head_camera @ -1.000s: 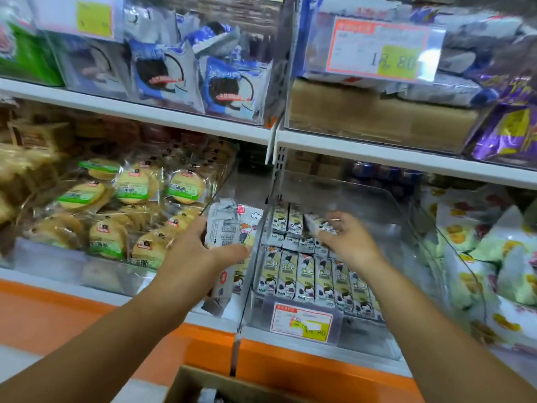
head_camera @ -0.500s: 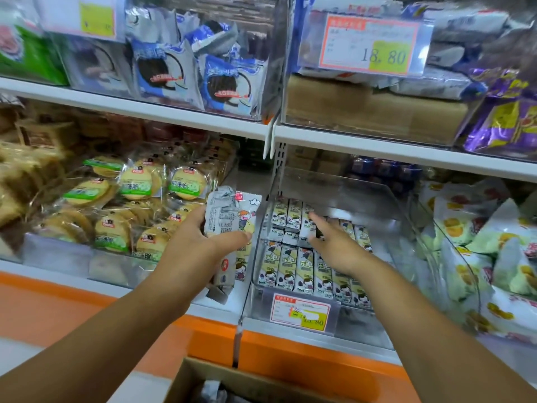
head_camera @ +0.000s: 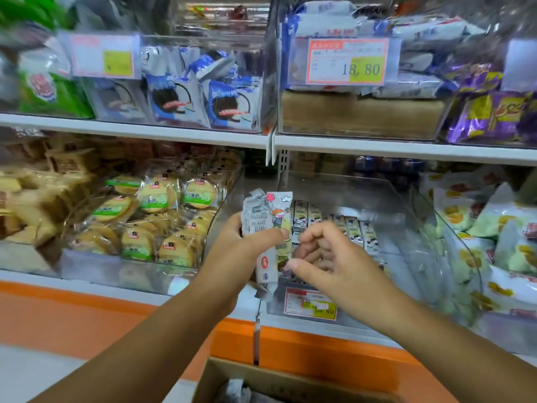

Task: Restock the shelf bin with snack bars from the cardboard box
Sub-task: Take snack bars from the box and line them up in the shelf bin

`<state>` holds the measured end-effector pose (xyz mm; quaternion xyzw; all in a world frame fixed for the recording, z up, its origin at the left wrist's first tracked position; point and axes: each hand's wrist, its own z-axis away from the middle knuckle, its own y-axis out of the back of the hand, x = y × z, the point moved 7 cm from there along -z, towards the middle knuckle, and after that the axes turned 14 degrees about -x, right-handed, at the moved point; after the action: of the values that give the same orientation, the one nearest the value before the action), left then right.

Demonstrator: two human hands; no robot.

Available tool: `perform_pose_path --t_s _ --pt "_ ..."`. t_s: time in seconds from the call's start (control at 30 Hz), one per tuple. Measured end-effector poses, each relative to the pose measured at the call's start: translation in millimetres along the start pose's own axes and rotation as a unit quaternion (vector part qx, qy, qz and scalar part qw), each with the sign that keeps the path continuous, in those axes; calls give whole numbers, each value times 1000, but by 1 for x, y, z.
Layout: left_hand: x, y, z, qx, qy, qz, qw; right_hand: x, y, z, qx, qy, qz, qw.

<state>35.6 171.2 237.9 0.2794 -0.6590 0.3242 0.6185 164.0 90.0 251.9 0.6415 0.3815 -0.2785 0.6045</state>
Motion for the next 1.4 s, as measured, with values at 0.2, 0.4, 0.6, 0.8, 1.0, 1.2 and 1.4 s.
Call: perform_pose_path --t_s 0.2,0.4,0.6,0.8,1.0,1.2,1.4 --pt "0 -15 2 -12 -1 7 1000 13 6 4 24 -23 -52 998" --pt "4 6 2 21 -17 -73 997 55 63 -8 165 -94 -58 980" --pt "-9 24 -8 24 -8 -78 997 114 93 -28 221 -214 -28 951" --pt "-10 31 -10 11 -15 -110 994 131 91 -55 178 -247 102 947" --pt "-13 34 -9 11 -14 -127 992 140 83 -67 112 -246 129 954" --pt "-7 25 -6 1 -29 -121 992 124 85 -58 143 -228 211 940" --pt "-4 7 -4 -18 -19 -112 993 28 44 -28 128 -43 192 972"
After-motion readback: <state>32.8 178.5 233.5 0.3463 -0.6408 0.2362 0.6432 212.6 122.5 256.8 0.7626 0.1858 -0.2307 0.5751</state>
